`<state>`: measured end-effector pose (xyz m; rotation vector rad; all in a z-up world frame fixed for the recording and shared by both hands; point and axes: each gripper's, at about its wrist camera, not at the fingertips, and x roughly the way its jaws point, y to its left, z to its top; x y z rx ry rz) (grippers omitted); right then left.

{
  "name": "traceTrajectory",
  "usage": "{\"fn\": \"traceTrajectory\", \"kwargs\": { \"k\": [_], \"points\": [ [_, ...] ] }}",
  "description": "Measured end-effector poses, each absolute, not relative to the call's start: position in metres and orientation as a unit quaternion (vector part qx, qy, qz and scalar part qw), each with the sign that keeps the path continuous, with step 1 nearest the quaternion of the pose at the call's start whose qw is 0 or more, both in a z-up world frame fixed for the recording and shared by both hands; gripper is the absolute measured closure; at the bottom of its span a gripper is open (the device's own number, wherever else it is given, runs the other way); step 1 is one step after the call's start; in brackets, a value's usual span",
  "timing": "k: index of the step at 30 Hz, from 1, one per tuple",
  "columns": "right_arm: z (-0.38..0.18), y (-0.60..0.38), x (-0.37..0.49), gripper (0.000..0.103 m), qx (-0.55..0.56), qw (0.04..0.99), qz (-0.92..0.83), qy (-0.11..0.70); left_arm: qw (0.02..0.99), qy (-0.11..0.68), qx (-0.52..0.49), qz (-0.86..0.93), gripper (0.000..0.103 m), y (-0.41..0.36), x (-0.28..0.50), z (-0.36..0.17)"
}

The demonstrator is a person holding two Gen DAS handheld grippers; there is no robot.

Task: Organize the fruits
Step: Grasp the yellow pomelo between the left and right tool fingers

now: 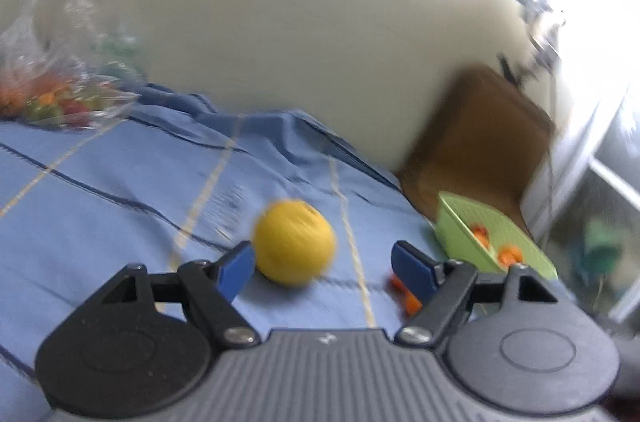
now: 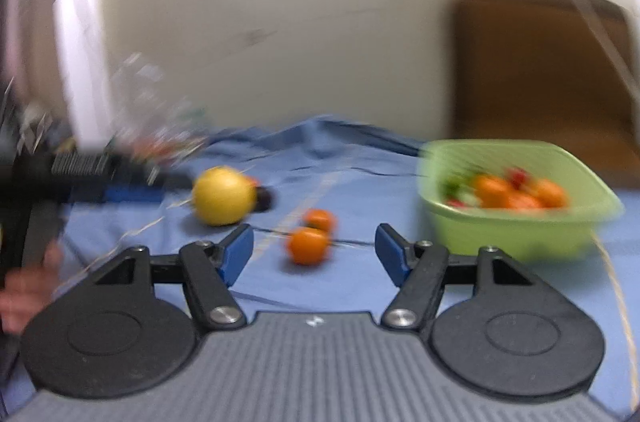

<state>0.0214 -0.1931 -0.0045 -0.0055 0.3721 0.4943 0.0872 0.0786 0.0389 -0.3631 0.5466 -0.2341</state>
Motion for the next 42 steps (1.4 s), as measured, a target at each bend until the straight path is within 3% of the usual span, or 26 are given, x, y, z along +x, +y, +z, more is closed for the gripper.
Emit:
{"fn": "traceTrajectory", "kwargs": {
  "k": [5, 7, 9, 12, 15, 22, 38, 42],
  "points": [
    [-0.006, -0.128, 0.071, 0.033, -0.066, 0.932, 0.292, 0.203, 0.93, 0.285, -0.192, -0.132, 0.013, 0.089, 0.12, 0.039],
    [-0.007, -0.109, 0.091, 0.032, -0.067, 0.924, 0.307, 0.218, 0.929, 0.296, -0.182, -0.128, 0.013, 0.087, 0.13, 0.034],
    [-0.009, -0.092, 0.107, 0.029, -0.074, 0.916, 0.322, 0.226, 0.926, 0.308, -0.18, -0.126, 0.017, 0.086, 0.139, 0.028],
    [-0.016, -0.074, 0.122, 0.028, -0.091, 0.911, 0.324, 0.238, 0.914, 0.331, -0.194, -0.132, 0.041, 0.087, 0.149, 0.016],
    [-0.022, -0.069, 0.129, 0.035, -0.085, 0.911, 0.314, 0.253, 0.914, 0.329, -0.198, -0.129, 0.042, 0.089, 0.146, 0.013],
    [-0.015, -0.092, 0.084, 0.037, -0.075, 0.918, 0.311, 0.235, 0.915, 0.323, -0.194, -0.142, 0.043, 0.064, 0.102, 0.025],
    [-0.024, -0.248, 0.004, 0.037, -0.013, 0.956, 0.16, 0.244, 0.871, 0.372, -0.121, -0.297, 0.042, -0.104, 0.083, 0.019],
    [-0.031, -0.26, 0.006, 0.035, 0.001, 0.956, 0.162, 0.243, 0.877, 0.367, -0.091, -0.296, 0.034, -0.118, 0.076, 0.019]
  ]
}}
